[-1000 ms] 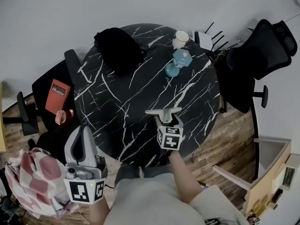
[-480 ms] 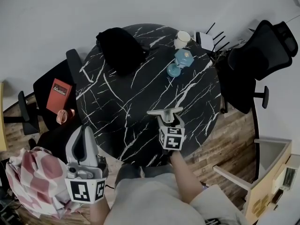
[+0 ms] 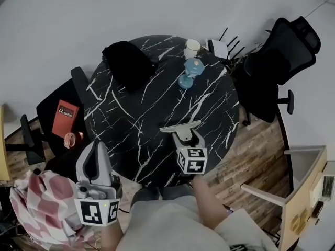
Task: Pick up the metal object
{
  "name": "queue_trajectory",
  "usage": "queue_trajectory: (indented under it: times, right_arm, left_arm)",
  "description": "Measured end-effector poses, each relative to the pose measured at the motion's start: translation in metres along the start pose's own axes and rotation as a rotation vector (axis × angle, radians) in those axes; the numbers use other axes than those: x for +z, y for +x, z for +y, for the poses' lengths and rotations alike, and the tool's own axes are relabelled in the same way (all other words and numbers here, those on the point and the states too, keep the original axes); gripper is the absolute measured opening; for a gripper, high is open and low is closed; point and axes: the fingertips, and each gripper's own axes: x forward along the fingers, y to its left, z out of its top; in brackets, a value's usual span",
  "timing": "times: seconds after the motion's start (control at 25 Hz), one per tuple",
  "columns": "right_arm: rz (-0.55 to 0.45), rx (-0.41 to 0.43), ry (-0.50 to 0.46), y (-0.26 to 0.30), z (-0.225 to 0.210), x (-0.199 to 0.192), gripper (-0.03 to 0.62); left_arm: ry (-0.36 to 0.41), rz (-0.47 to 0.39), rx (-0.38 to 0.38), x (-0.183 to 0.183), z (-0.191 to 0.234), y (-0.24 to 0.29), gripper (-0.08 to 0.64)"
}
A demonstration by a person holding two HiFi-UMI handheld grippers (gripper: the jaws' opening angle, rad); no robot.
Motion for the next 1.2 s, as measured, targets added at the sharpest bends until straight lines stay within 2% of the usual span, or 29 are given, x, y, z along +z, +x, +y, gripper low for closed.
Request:
queue_trajectory:
  times: [0.48, 0.84, 1.2]
  right_arm:
    - [-0.185, 0.017, 0.014, -0.059, 0.015, 0.043, 0.295]
    - [-0.315, -0.012, -0.06, -0.109, 0.029, 0.076, 0.295]
    - [-0.442, -0.018, -0.04, -0.162, 0.039, 0.1, 0.295]
  left_arm:
    - [-0.001, -0.058, -0.104, 0.02, -0.025, -0.002, 0.0]
    - [-0.002, -0.093, -0.167, 0.034, -0.04, -0.008, 0.0]
    - [-0.002, -0.128, -0.23, 0.046, -0.058, -0.02, 0.0]
